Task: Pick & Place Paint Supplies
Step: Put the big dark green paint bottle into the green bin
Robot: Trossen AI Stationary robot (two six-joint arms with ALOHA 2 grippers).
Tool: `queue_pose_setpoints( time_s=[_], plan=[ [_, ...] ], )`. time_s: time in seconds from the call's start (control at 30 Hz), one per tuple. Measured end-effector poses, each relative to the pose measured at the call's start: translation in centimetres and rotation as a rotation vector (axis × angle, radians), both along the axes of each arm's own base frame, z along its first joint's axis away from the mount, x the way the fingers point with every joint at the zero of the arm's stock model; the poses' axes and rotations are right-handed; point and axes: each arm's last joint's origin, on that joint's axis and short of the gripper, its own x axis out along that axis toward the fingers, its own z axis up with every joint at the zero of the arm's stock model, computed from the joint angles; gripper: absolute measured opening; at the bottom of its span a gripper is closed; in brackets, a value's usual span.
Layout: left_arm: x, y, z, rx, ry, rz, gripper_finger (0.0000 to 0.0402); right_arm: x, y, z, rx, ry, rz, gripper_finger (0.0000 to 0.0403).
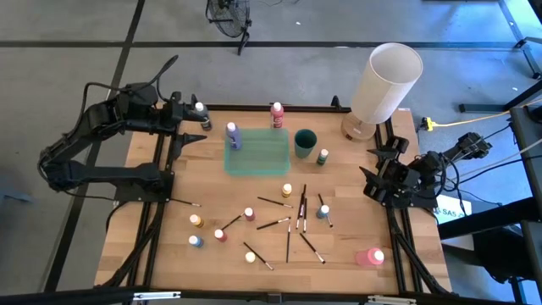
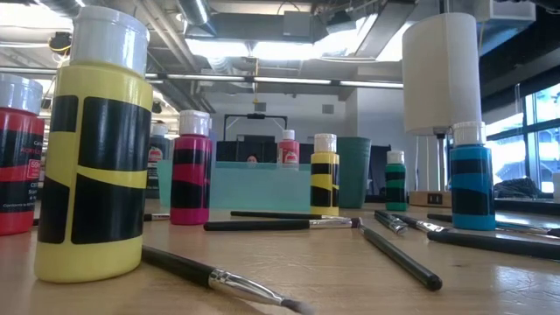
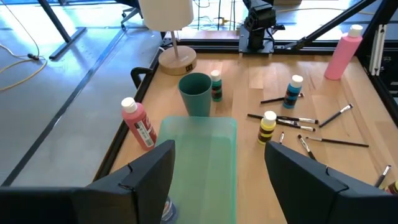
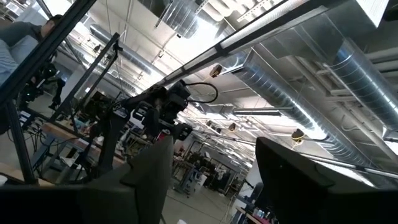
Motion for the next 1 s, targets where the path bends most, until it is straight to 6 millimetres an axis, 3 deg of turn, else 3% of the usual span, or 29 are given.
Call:
queue_pose_setpoints(
  time_s=[1.0],
  plan=[
    [0.00, 0.00, -0.01, -0.005, -0.001, 0.002, 0.0246, 0.05, 0.04, -0.09, 0.016, 0.008, 0.016, 0.0232]
  ],
)
